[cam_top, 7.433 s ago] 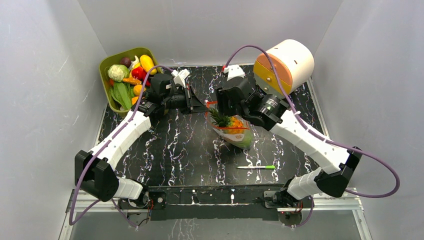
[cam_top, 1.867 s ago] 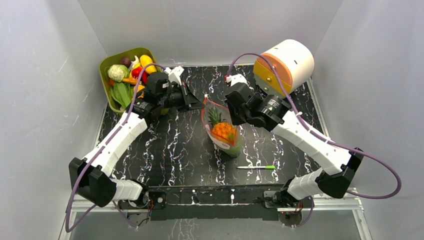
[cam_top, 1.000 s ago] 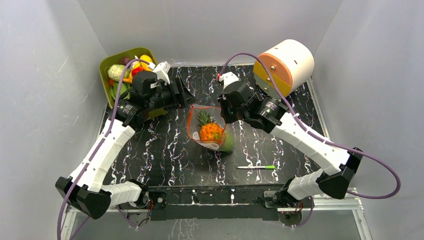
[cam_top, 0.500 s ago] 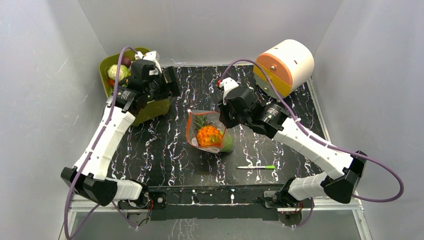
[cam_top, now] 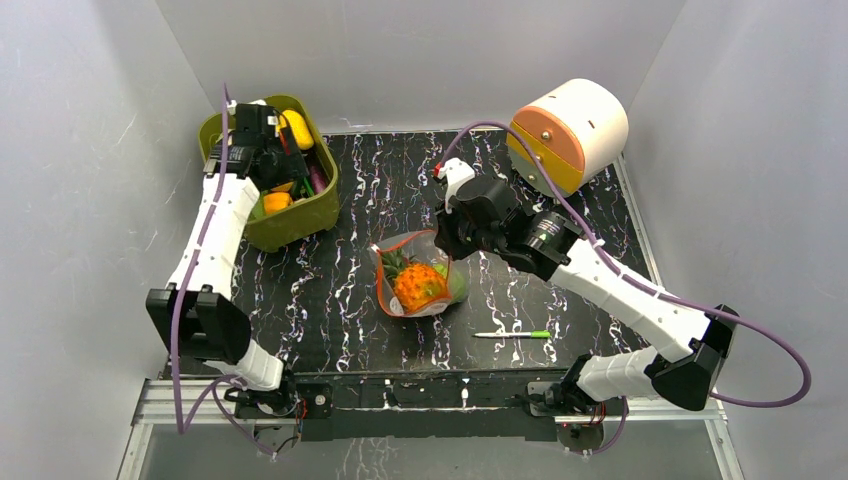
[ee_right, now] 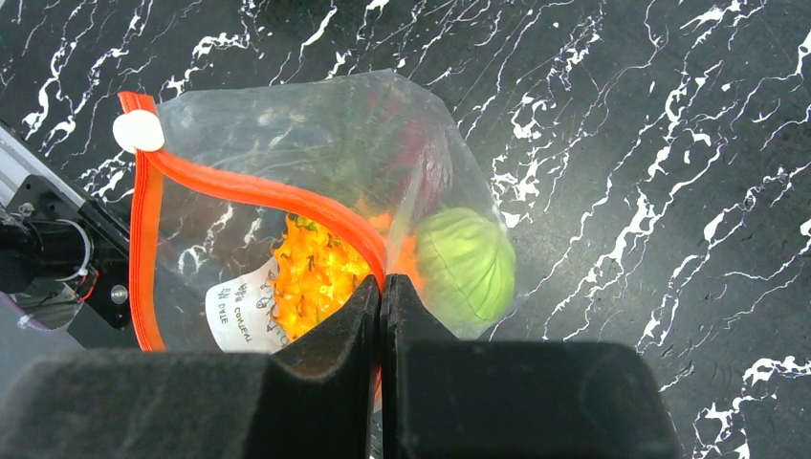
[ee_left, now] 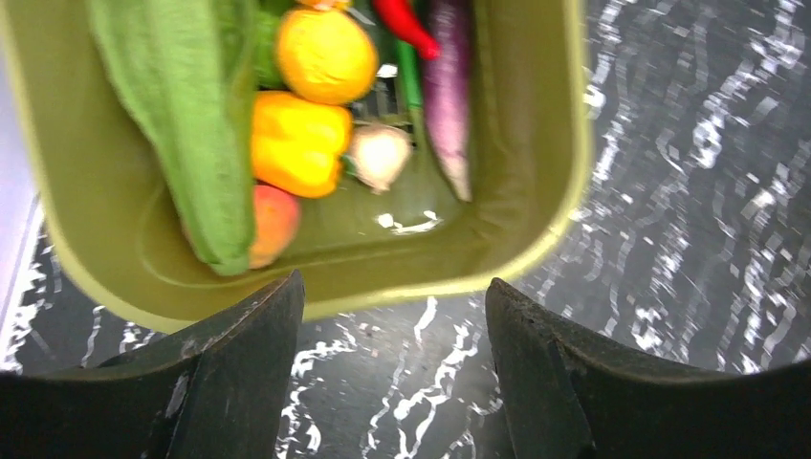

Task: Place the food in the zip-top bag and seal the zipper
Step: Pick up the fake vegetable from the bin.

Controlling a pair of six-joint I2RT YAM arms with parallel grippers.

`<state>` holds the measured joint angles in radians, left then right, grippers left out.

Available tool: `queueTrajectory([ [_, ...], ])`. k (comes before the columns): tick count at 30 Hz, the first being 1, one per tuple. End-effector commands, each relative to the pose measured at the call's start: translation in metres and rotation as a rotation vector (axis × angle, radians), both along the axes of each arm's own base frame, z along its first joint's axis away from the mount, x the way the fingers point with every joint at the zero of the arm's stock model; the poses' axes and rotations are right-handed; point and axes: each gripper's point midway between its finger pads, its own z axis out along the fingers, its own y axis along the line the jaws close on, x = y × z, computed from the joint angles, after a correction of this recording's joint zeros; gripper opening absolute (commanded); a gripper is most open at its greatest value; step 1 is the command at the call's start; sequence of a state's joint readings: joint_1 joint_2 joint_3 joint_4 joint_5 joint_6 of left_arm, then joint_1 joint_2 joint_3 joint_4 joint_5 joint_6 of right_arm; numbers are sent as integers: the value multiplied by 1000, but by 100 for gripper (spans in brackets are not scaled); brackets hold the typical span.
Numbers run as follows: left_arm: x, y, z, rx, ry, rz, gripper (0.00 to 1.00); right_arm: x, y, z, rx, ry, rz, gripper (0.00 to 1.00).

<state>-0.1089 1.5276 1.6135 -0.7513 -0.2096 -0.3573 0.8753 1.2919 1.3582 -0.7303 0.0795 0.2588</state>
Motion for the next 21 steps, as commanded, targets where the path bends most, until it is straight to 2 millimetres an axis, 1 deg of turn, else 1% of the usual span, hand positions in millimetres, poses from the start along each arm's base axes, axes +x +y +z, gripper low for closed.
queueTrajectory([
  [1,5,54,4,85,6,123,67,6,4,21,61,-75,10,0],
  [5,13,82,-18,91,62,185,72,6,8,17,62,-66,26,0],
  [8,18,97,-34,107,109,208,78,6,9,18,68,-69,29,0],
  [10,21,106,-42,119,125,223,79,6,8,17,67,-70,28,0],
  [12,25,115,-49,123,132,230,78,7,7,15,54,-68,26,0],
  [16,34,126,-58,115,138,237,73,8,6,13,45,-68,19,0],
  [21,40,126,-75,106,178,228,71,8,7,12,50,-64,21,0],
])
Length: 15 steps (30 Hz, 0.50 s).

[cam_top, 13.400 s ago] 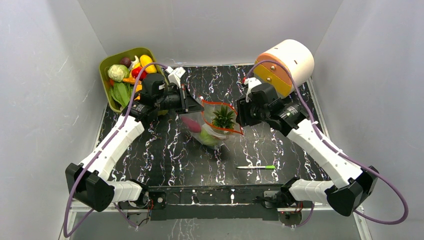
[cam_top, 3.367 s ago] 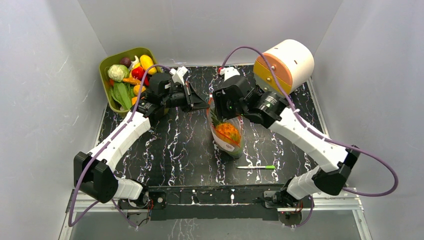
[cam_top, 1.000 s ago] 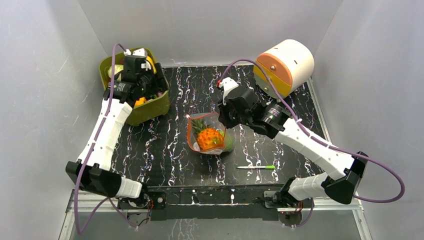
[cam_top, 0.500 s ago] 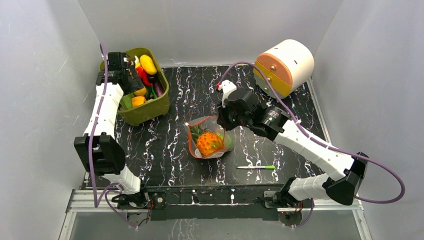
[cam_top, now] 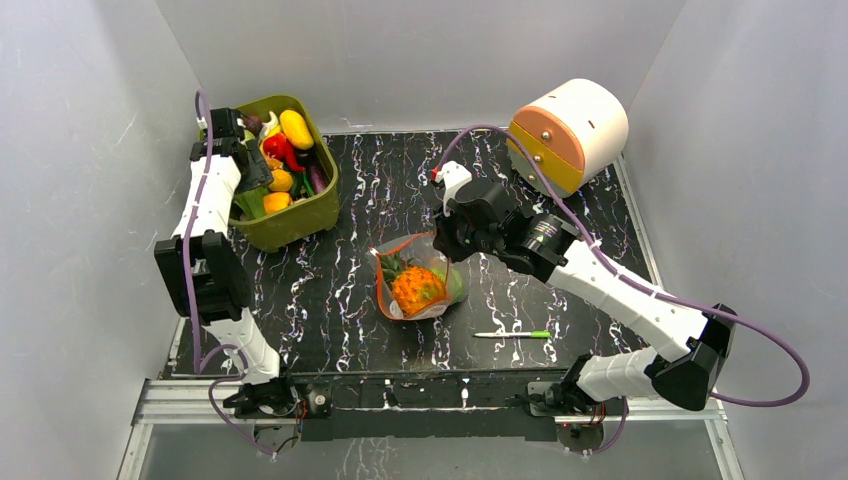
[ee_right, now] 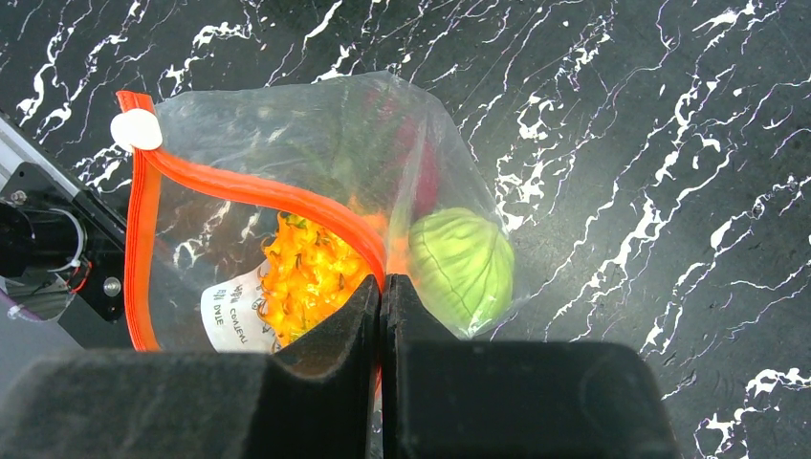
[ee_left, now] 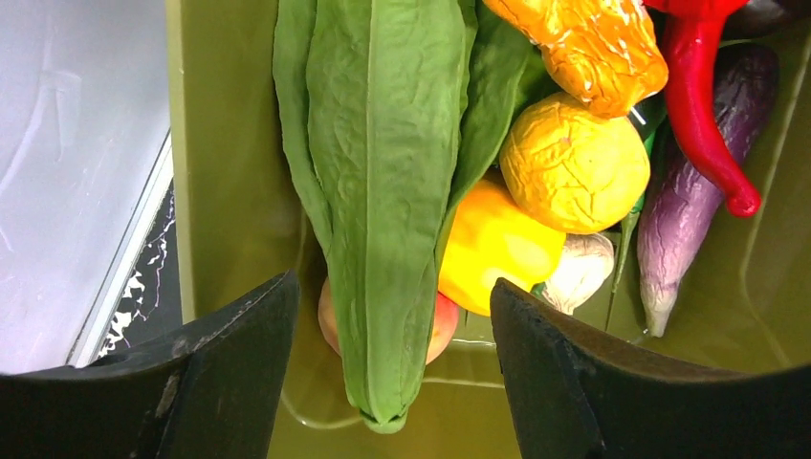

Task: Place the food in the zip-top bag and seal the zipper
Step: Pick up the fake vegetable from the bin.

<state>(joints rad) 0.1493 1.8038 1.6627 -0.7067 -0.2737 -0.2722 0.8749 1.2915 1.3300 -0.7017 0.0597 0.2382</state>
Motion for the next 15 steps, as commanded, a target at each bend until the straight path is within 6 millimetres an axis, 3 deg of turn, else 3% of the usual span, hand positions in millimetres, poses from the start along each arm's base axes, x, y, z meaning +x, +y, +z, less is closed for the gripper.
queueTrajectory([
  [1,8,6,4,10,-17,-5,71,8,4,18,56,-60,-6,0],
  [6,9,6,-15,2,25,-2,70,10,2,19,48,-70,-9,0],
  [12,9,7,-32,8,66,-34,52,9,1,18,42,-67,-12,0],
  [15,8,7,-37,10,78,-35,49,9,-1,22,50,-75,-21,0],
])
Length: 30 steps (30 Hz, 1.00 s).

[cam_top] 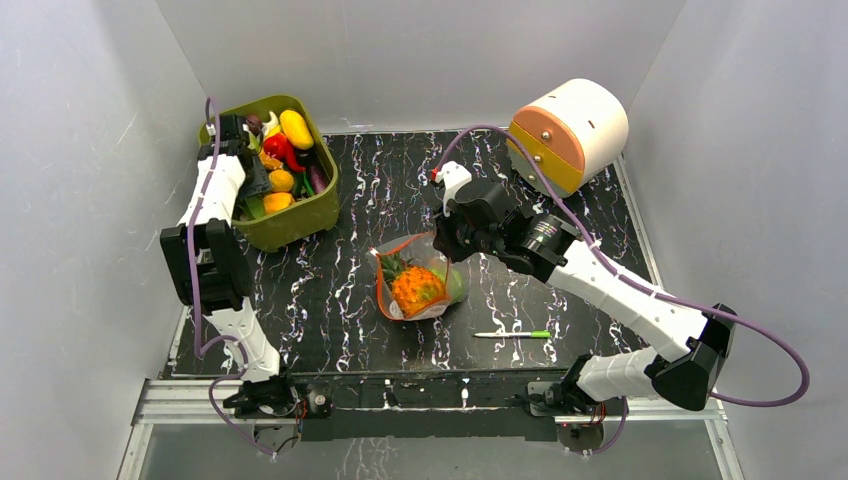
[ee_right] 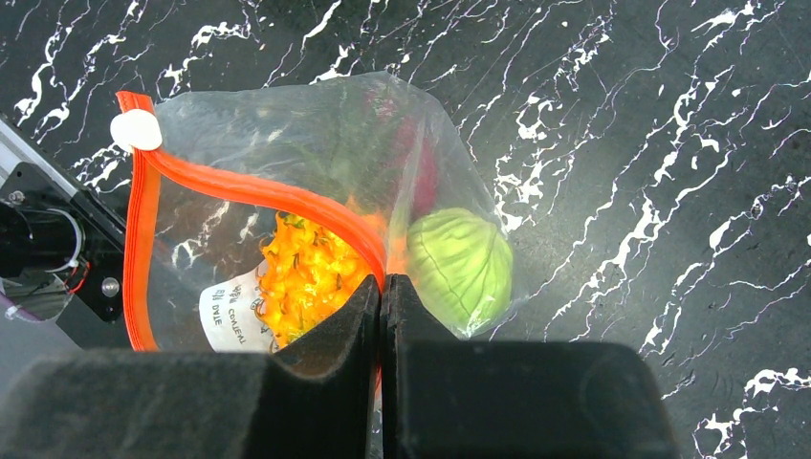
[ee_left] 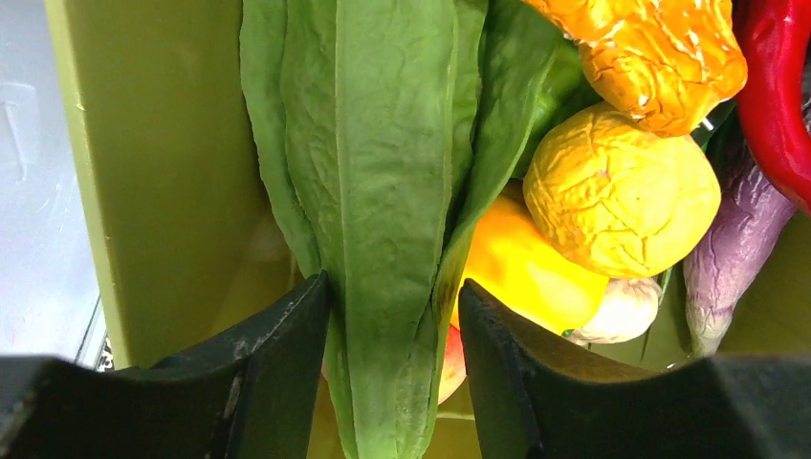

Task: Place the food in the zip-top bag and seal the zipper
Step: Pick up the fake vegetable from the bin.

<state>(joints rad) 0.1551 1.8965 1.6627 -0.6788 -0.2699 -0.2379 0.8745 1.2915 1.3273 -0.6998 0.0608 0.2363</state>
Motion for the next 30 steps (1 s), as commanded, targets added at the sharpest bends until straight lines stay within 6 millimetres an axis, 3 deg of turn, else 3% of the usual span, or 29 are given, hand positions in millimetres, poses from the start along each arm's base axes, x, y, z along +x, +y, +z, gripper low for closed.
queueTrajectory([
  [1,-1,3,-3,6,10,-8,50,9,-1,23,54,-76,-23,0],
  [5,-3,2,-12,-2,42,0,55,10,-2,26,62,-79,-34,0],
  [9,-8,-5,-13,-43,62,-16,38,8,-2,27,65,-75,-32,0],
  [14,-13,-11,12,-68,30,-17,26,6,-3,32,87,-73,-33,0],
  [21,-24,-20,45,-95,-46,-16,23,8,3,33,119,-60,-49,0],
  [30,-38,-31,72,-137,-159,-6,19,16,11,41,130,-63,-59,0],
])
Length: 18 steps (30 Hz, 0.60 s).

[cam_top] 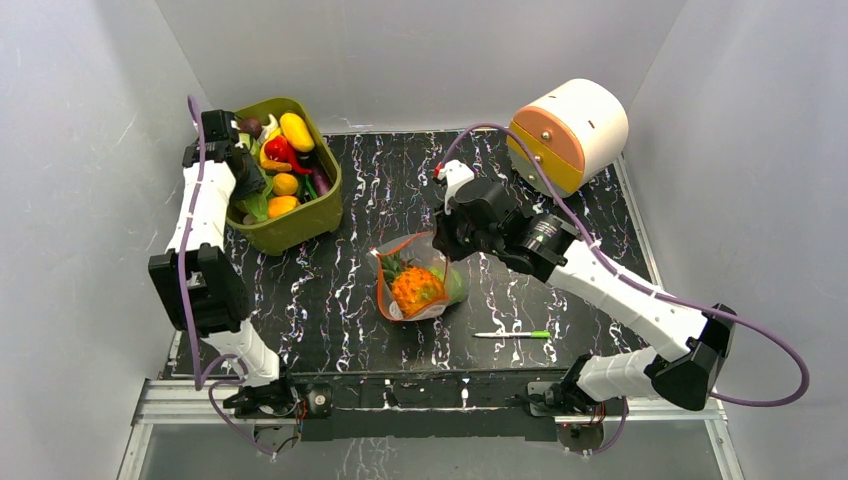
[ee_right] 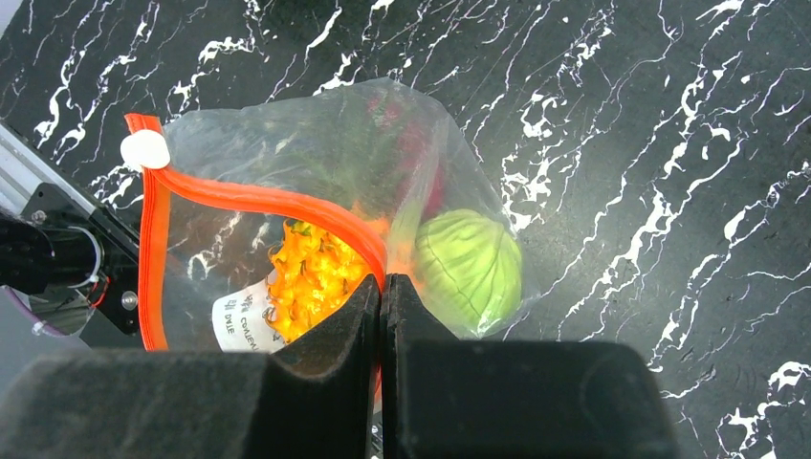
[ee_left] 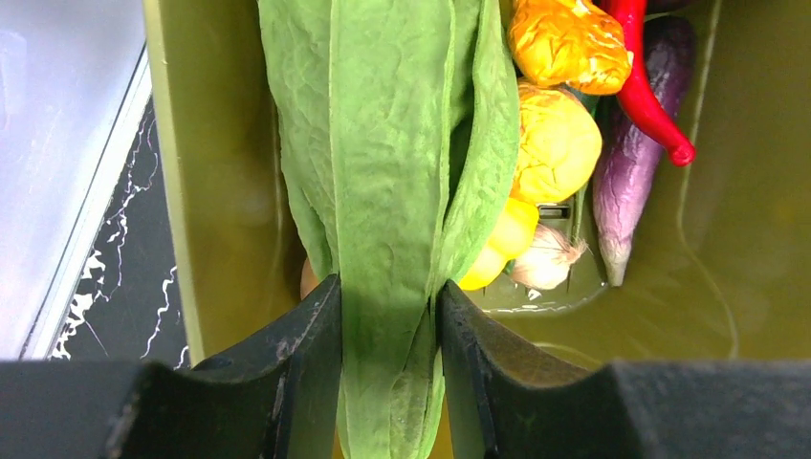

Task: Place the food in the zip-top bag and seal the zipper
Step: Pick up the fake vegetable from the bin.

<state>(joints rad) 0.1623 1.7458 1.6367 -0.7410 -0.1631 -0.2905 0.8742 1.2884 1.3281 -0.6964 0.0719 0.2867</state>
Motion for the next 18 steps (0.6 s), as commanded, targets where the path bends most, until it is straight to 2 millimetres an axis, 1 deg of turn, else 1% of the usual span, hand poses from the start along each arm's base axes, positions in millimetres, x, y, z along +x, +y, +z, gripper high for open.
queueTrajectory([
  [1,-18,-11,29,-32,-79,3,19,18,11,40,97,-89,-29,0],
  [4,-21,-14,38,-45,-116,6,19,23,10,42,90,-95,-60,0],
  [8,-20,-22,49,-76,-178,-11,19,29,9,43,101,-89,-102,0],
  [11,-18,-21,51,-73,-206,-16,19,31,9,42,102,-91,-119,0],
  [13,-13,-21,49,-67,-229,-18,20,31,9,41,102,-89,-121,0],
  [15,-7,-18,44,-56,-256,-15,22,31,10,42,108,-88,-117,0],
  [18,-2,-12,25,-34,-220,4,24,30,11,45,111,-88,-111,0],
])
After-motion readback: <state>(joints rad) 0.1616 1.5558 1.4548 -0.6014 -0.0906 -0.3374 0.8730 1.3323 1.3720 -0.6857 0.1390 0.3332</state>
